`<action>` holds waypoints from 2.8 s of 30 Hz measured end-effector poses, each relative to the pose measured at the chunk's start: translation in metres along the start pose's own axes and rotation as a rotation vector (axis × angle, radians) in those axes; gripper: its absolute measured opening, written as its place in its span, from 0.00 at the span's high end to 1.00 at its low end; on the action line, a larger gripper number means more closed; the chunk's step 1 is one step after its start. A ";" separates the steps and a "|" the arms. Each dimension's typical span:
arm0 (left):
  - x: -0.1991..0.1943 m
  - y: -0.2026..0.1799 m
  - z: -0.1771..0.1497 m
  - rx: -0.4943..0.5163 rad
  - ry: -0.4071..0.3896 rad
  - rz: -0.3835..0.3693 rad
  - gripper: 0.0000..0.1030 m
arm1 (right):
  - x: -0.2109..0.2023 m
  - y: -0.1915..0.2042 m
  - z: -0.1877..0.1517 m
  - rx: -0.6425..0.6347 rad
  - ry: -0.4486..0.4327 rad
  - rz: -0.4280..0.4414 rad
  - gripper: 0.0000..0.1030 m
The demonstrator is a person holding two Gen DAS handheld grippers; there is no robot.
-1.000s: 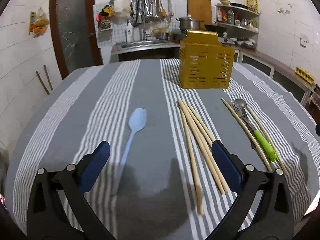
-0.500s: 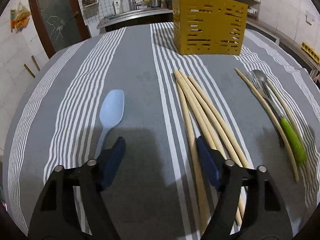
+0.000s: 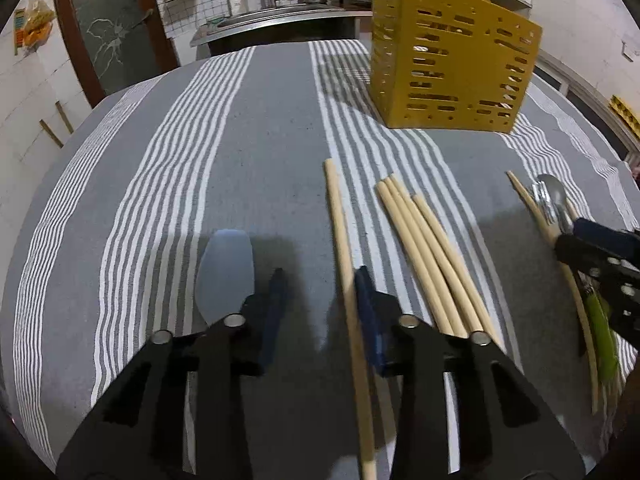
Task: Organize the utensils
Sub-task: 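Grasp one wooden chopstick with the left tool while the right tool grasps another chopstick, then lift the chopsticks with both tools and carry them over the yellow basket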
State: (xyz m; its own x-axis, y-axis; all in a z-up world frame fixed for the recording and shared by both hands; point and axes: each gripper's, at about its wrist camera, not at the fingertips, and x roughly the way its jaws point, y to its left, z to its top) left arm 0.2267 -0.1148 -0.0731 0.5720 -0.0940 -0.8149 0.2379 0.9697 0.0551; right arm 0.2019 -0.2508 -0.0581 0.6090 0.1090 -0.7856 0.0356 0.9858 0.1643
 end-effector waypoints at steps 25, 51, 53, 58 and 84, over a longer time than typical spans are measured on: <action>0.026 -0.001 0.033 0.039 0.109 -0.066 0.81 | 0.043 -0.003 0.030 0.029 0.207 0.027 0.88; -0.091 -0.008 0.058 -0.001 -0.199 -0.168 0.96 | -0.082 -0.018 0.049 0.029 -0.196 0.218 0.95; -0.108 -0.007 0.059 -0.005 -0.242 -0.173 0.96 | -0.096 -0.014 0.051 0.016 -0.239 0.206 0.95; -0.133 -0.009 0.064 -0.002 -0.307 -0.166 0.96 | -0.115 -0.021 0.057 -0.006 -0.295 0.187 0.95; -0.141 -0.022 0.082 0.041 -0.335 -0.187 0.96 | -0.125 -0.031 0.075 -0.006 -0.367 0.164 0.95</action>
State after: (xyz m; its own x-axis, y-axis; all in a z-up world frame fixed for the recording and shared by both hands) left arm 0.2050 -0.1412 0.0877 0.7388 -0.3431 -0.5800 0.3894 0.9198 -0.0481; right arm 0.1840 -0.3048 0.0799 0.8487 0.2126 -0.4843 -0.0889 0.9600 0.2656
